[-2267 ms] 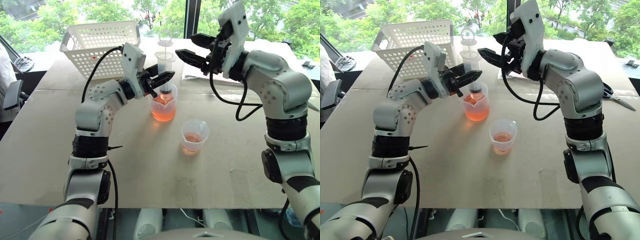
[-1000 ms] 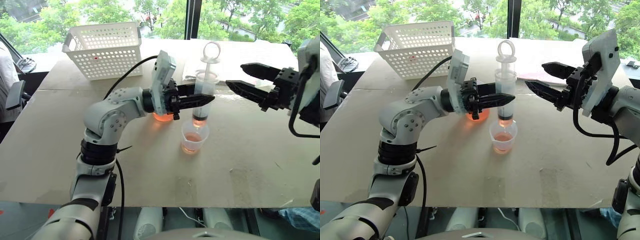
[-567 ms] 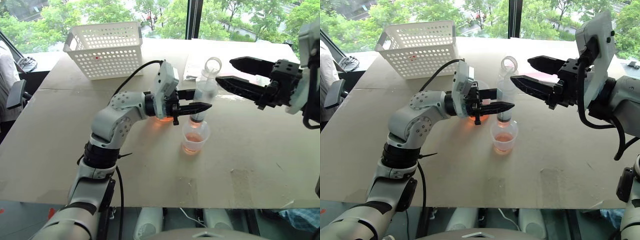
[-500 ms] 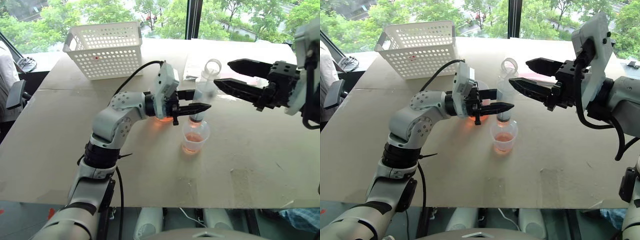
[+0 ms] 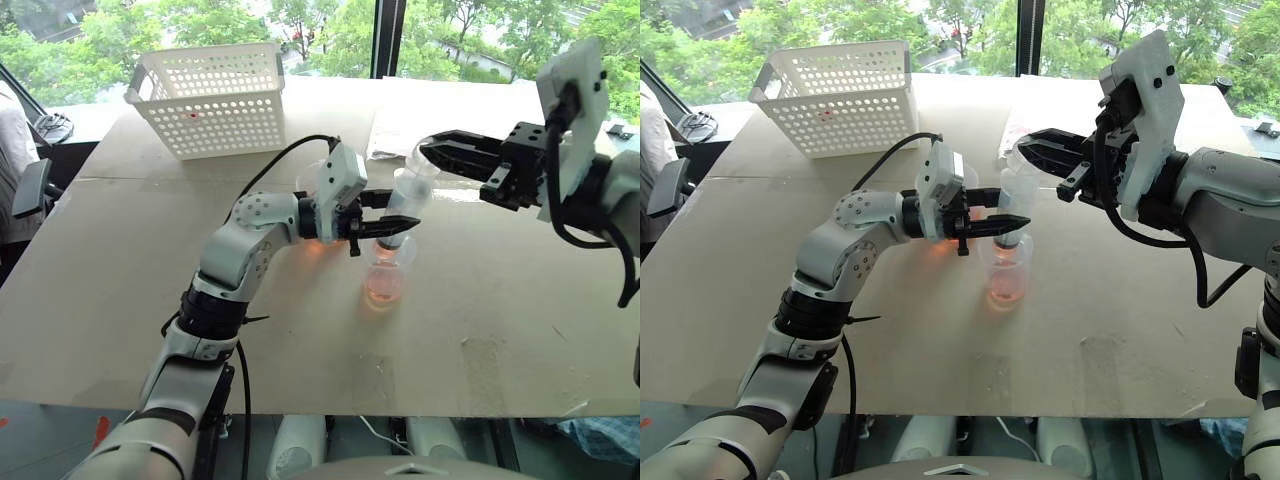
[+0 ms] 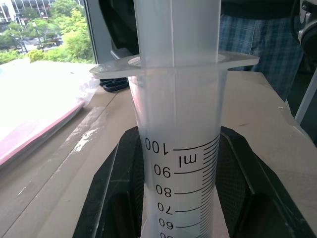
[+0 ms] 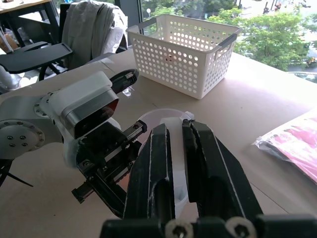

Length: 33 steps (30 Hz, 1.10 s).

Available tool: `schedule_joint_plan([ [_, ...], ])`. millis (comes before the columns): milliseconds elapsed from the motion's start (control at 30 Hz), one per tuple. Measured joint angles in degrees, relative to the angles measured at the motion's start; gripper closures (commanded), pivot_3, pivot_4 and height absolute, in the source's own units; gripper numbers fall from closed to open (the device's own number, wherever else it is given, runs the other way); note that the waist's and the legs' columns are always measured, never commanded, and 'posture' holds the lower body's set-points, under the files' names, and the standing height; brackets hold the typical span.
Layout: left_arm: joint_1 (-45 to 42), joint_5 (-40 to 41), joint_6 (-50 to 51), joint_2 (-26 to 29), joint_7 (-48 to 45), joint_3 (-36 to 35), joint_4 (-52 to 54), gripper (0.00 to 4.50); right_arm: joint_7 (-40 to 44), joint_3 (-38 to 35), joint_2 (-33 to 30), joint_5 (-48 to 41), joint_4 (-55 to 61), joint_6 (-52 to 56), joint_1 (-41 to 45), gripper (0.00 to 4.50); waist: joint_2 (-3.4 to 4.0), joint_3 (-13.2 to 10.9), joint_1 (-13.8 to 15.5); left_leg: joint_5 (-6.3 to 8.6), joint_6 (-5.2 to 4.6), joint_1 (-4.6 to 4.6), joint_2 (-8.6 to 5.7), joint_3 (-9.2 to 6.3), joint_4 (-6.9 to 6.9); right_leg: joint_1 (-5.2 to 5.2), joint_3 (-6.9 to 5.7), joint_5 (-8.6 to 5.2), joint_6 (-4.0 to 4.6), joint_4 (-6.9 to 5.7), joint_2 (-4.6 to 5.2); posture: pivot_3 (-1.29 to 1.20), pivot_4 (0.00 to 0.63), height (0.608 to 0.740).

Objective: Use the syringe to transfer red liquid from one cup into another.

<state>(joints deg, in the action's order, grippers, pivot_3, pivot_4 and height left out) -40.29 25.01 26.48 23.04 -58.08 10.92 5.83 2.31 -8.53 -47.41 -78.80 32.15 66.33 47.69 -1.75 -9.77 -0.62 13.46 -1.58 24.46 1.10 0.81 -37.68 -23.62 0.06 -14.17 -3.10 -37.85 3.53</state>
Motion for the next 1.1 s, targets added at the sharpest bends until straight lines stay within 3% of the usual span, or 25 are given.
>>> schedule_joint_plan([
  [633, -0.19, 3.25, 3.41, -1.97, 0.79, -0.84, 3.66, 3.14, 7.19, -2.22, -6.84, -2.73, 1.53, -2.91, -1.63, 4.47, 0.01, 0.0, 0.02, 0.02, -0.04, 0.18, 0.11, -0.13, -0.45, 0.02, -0.12, 0.0, 0.0, -0.09, -0.11, 0.0, 0.15, 0.74],
  [1100, -0.22, 4.37, 8.32, -2.04, 3.44, -1.47, 5.23, 3.14, 9.83, 1.33, -2.65, 3.0, 1.56, -5.71, -5.18, 4.47, 0.01, 0.0, 0.06, 0.03, -0.05, 0.2, 0.11, -0.11, -0.51, 0.03, -0.09, 0.01, -0.02, -0.08, -0.12, 0.0, 0.15, 0.74],
])
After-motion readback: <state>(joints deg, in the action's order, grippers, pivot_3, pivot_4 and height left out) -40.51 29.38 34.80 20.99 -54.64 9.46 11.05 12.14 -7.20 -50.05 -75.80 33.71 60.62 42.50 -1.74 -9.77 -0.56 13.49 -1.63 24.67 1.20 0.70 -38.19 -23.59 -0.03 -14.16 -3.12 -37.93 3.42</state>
